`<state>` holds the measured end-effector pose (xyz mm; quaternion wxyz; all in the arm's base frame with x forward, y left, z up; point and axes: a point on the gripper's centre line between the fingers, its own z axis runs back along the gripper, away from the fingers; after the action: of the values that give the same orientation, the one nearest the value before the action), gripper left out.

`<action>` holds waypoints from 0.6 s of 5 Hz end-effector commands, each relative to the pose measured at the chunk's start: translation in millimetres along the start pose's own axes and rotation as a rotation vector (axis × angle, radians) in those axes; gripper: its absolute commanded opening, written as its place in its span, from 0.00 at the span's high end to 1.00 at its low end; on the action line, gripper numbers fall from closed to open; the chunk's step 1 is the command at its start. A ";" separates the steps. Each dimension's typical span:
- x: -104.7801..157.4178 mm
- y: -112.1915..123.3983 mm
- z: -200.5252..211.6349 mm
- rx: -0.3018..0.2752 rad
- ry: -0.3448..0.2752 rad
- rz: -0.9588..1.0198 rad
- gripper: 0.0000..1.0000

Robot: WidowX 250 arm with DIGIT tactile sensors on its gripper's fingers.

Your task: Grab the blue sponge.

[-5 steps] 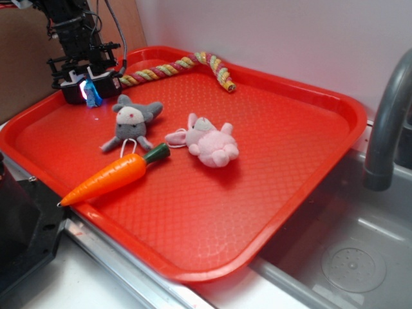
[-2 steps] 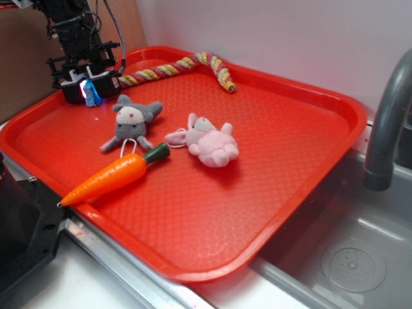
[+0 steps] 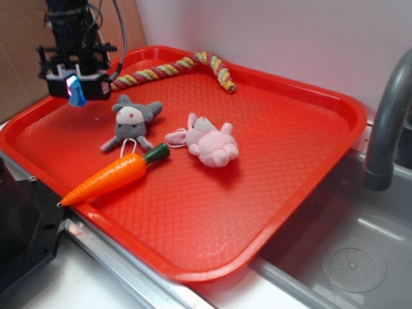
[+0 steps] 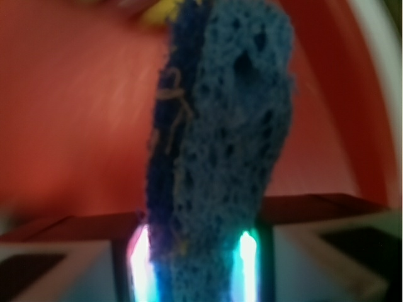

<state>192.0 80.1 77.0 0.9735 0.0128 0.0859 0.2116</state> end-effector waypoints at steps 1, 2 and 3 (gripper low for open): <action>-70.4 -52.9 100.9 0.017 -0.197 -0.227 1.00; -91.1 -55.4 144.3 0.031 -0.286 -0.301 1.00; -86.3 -52.6 136.9 0.029 -0.291 -0.314 1.00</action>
<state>174.3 -10.3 221.5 0.9968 0.0456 -0.0399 0.0517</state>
